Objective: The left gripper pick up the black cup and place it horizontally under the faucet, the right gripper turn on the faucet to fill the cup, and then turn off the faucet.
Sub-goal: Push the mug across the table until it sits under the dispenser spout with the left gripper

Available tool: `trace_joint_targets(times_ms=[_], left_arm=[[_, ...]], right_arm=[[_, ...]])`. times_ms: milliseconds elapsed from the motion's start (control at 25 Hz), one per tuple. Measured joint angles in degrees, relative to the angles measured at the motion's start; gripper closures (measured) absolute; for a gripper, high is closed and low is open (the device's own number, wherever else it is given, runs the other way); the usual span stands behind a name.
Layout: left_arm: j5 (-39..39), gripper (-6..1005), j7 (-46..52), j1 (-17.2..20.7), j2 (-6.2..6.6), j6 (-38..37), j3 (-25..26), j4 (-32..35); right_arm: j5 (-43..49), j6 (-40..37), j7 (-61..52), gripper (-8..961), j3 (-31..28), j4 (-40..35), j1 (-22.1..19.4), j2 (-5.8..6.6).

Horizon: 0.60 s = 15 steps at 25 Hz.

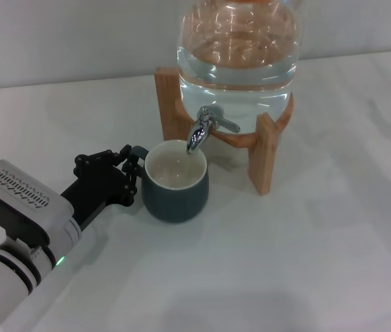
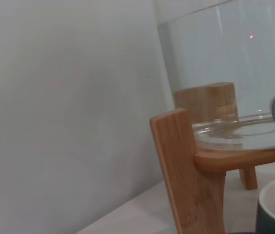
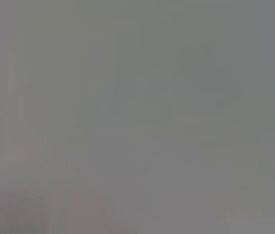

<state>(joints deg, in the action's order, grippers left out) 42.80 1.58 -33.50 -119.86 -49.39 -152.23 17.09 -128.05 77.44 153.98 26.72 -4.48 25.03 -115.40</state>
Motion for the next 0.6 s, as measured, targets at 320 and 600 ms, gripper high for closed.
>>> trace_joint_targets(times_ms=[320, 600], left_arm=[[0.3, 863, 0.0, 0.2, -0.02, 0.0, 0.0, -0.1], [0.3, 750, 0.0, 0.3, -0.02, 0.0, 0.0, -0.2]], right_arm=[[0.0, -0.2, 0.0, 110, 0.0, 0.0, 0.2, 0.0], [0.0, -0.3, 0.0, 110, 0.0, 0.0, 0.4, 0.0]])
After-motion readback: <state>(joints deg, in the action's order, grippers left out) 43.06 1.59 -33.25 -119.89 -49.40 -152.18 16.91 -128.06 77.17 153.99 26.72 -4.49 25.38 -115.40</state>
